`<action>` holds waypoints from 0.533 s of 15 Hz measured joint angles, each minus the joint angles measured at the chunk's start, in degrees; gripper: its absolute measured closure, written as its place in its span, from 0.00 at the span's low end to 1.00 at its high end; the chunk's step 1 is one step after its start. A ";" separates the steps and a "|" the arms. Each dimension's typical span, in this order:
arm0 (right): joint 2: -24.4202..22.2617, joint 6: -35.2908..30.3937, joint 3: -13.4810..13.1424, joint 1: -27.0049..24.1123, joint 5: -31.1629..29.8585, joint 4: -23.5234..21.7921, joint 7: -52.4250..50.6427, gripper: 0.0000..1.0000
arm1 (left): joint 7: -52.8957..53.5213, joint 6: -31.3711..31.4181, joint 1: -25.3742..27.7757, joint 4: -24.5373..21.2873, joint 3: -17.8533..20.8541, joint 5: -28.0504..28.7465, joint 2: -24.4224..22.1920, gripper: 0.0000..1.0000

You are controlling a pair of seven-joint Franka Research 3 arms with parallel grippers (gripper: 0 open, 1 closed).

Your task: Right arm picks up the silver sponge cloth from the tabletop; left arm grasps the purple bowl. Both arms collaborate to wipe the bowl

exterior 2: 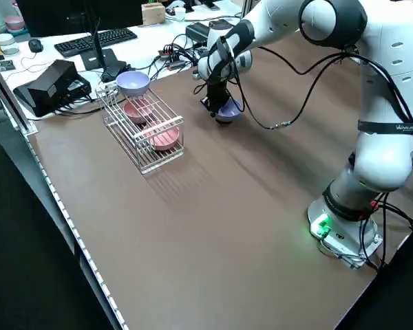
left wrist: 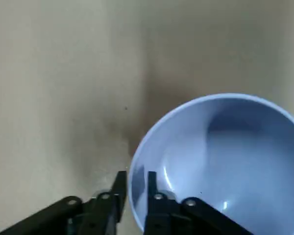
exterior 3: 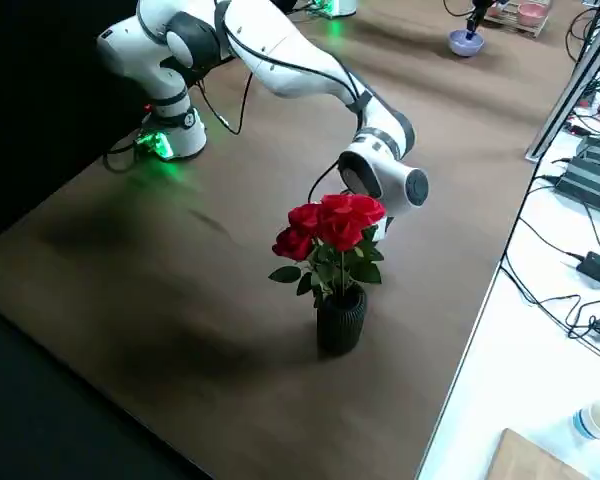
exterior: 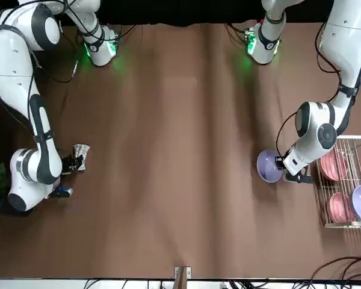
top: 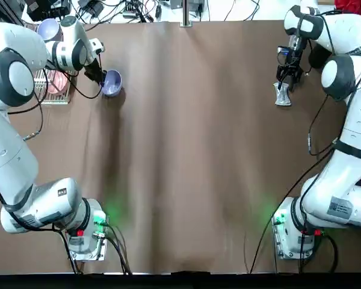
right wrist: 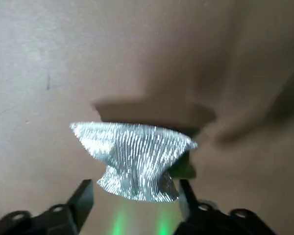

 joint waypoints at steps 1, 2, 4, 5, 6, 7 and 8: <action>-0.52 -0.85 0.01 0.00 0.00 0.47 -0.22 0.10 | -0.02 0.18 -0.14 0.09 -0.04 0.00 0.01 0.67; -1.34 -2.33 0.02 -0.01 0.00 1.13 -0.38 0.01 | -0.02 0.03 -0.19 0.54 -0.34 0.01 -0.08 0.57; -3.70 -6.02 0.12 -0.02 -0.01 3.70 -0.53 0.00 | -0.03 -4.91 -0.22 4.24 -1.72 0.01 -0.46 0.40; -5.34 -7.26 0.26 -0.01 -0.01 5.51 -0.55 0.00 | -0.18 -9.78 -0.34 7.53 -2.41 0.00 -0.70 0.31; -7.40 -7.87 0.45 0.02 -0.02 7.44 -0.55 0.00 | -0.40 -15.20 -0.49 11.36 -3.07 0.00 -0.98 0.22; -9.75 -8.09 0.58 0.10 -0.10 9.07 -0.55 0.00 | -0.49 -20.08 -0.62 15.14 -3.69 0.00 -1.33 0.13; -12.54 -8.25 0.70 0.15 -0.16 10.38 -0.55 0.00 | -0.55 -24.00 -0.62 18.40 -4.41 0.00 -1.73 0.04</action>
